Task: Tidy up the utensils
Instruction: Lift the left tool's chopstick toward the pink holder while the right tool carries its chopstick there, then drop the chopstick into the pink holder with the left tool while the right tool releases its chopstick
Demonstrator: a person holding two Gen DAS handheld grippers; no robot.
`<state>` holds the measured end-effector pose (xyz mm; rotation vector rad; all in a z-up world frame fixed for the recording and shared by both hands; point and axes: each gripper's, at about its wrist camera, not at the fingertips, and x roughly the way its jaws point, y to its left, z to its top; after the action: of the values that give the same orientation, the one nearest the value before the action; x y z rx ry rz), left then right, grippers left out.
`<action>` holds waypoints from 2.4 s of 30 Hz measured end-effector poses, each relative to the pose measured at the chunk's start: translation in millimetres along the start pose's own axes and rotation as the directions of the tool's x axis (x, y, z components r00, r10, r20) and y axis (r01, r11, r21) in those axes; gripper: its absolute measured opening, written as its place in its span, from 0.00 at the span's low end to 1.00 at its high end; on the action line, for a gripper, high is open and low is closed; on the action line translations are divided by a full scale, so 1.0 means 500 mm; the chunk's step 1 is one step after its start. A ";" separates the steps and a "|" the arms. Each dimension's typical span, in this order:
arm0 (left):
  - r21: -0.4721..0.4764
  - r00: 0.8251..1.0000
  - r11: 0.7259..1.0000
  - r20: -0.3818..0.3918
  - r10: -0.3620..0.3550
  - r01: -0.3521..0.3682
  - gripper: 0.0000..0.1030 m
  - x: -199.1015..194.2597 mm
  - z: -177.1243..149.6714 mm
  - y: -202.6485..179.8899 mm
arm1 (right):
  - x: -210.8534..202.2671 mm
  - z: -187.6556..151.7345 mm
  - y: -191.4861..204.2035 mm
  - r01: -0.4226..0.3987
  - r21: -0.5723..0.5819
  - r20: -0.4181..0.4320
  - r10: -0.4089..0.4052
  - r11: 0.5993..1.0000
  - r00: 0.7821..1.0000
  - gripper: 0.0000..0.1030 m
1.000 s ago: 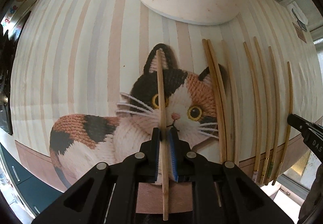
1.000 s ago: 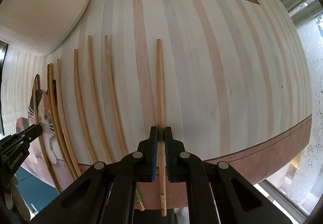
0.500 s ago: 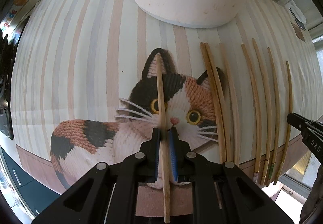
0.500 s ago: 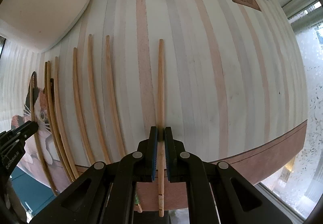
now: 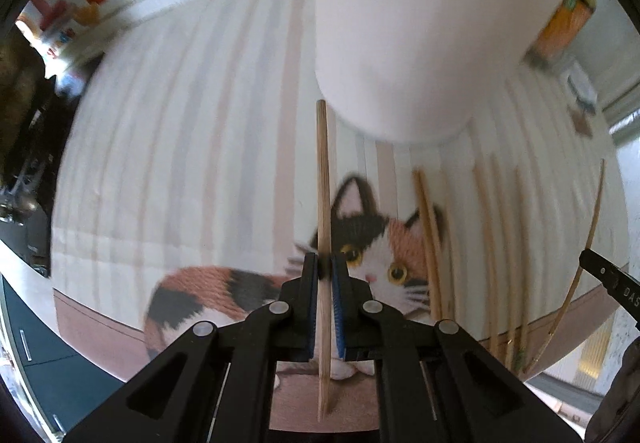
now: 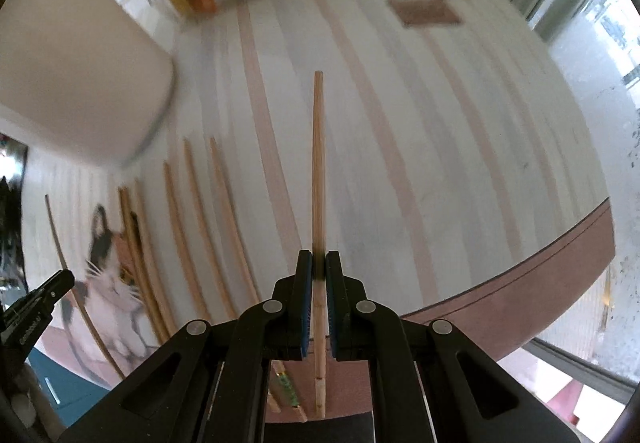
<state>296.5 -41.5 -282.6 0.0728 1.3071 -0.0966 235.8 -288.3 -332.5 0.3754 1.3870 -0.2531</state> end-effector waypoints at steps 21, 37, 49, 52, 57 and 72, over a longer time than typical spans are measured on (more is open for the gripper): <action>-0.173 0.877 0.979 0.480 -0.013 0.109 0.04 -0.402 0.135 0.133 | -0.330 0.139 0.062 -0.186 -0.064 0.361 0.197 0.980 0.912 0.06; -0.080 0.804 0.954 0.561 -0.197 0.289 0.04 -0.547 0.283 0.093 | -0.497 0.275 0.172 -0.417 -0.142 0.436 0.435 0.898 0.788 0.06; -0.054 0.897 0.976 0.406 -0.173 0.213 0.04 -0.370 0.409 0.029 | -0.390 0.377 0.236 -0.368 -0.102 0.397 0.377 0.924 0.837 0.06; -0.043 0.912 0.979 0.374 -0.168 0.198 0.04 -0.346 0.413 0.023 | -0.366 0.381 0.245 -0.359 -0.107 0.378 0.372 0.927 0.848 0.06; -0.040 0.926 0.981 0.340 -0.167 0.191 0.14 -0.351 0.396 0.023 | -0.327 0.390 0.265 -0.355 -0.127 0.273 0.377 0.926 0.885 0.11; -0.106 0.874 0.994 0.482 0.057 -0.006 1.00 -0.394 0.228 0.089 | -0.411 0.278 0.169 -0.245 -0.105 0.480 0.264 0.964 0.837 0.82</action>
<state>360.3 -3.8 -62.6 -0.0180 0.8035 -0.0170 359.7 -276.3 -102.0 0.4244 0.8252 -0.0887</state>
